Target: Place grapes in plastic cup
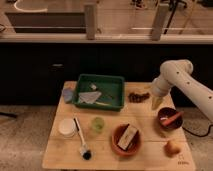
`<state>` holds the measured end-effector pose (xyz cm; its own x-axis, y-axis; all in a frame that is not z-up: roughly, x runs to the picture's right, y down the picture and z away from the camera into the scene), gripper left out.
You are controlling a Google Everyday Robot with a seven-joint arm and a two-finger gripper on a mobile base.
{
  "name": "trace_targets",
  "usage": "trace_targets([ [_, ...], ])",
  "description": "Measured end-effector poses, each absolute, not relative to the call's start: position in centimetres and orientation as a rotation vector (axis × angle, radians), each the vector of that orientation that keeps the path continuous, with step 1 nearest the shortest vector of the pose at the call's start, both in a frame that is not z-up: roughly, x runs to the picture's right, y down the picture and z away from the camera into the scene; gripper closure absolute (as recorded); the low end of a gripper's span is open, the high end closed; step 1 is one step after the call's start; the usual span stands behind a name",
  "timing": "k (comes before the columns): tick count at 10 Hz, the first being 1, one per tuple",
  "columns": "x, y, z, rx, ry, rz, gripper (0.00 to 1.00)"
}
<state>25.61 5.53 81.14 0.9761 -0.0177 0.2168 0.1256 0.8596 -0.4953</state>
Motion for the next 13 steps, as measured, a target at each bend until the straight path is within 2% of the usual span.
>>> trace_targets([
  [5,24.6,6.4,85.6,-0.57,-0.157,-0.018,0.2],
  [13,25.0,8.5,89.3,-0.605,-0.151,0.022,0.2],
])
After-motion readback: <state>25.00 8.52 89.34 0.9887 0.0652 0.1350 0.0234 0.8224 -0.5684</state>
